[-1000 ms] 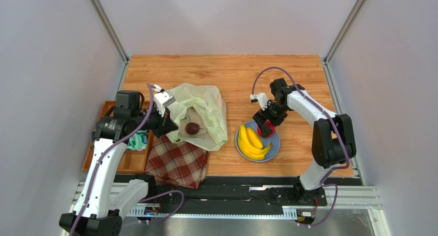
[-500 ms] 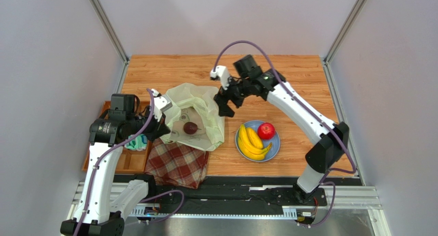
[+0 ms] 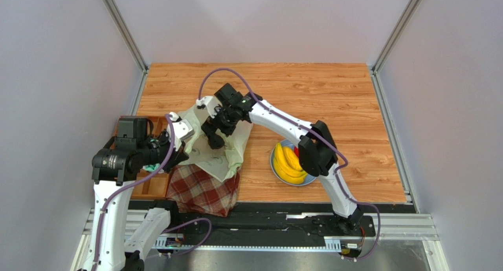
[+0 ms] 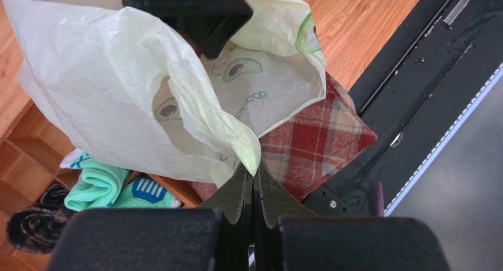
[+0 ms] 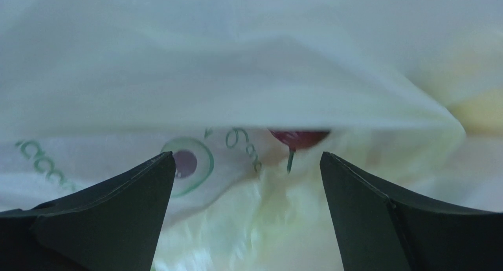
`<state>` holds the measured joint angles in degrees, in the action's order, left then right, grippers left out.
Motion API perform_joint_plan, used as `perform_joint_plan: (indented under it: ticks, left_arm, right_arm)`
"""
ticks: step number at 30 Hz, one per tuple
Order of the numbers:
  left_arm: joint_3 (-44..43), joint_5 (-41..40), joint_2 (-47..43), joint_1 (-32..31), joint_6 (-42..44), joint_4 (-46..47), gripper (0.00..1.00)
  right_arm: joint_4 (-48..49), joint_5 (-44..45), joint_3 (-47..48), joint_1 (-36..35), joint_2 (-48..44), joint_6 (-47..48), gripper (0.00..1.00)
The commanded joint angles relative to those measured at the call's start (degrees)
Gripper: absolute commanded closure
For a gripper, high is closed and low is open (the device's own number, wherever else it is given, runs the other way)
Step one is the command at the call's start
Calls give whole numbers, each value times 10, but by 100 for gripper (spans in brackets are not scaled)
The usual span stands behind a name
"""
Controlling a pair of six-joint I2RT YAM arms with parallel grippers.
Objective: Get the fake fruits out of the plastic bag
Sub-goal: Adjust the plastic bag at the center of the board.
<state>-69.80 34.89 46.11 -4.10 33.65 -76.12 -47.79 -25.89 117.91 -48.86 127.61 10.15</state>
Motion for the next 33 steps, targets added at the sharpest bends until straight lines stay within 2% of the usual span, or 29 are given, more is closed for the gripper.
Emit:
perform_joint_plan:
  ticks: [1,5,12,15,20,26,29,32,33]
  left_arm:
    - [4,-7,-17,4,22,-77,100]
    - [3,-8,-17,4,22,-87,100]
    - [0,-9,-23,4,19,-85,100]
    - [2,-9,-28,4,19,-87,100]
    - [-9,2,-37,4,28,-111,100]
    - [-91,47,-34,4,45,-166,100]
    - [-160,62,-35,4,48,-179,100]
    - [-222,58,-36,5,29,-172,100]
    - [-231,61,-36,6,27,-170,100]
  right_arm:
    - [44,18,64,-19,67,-44,0]
    - [49,64,87,-35,109,-51,1]
    - [71,153,97,-53,134,-53,11]
    - [74,139,118,-55,136,-61,12]
    - [82,107,121,-54,127,-83,4]
    - [86,133,130,-58,127,-123,0]
    - [76,181,76,-59,79,-112,0]
    - [78,258,-55,-56,-39,-104,0]
    - [80,279,-125,-54,-63,-104,0]
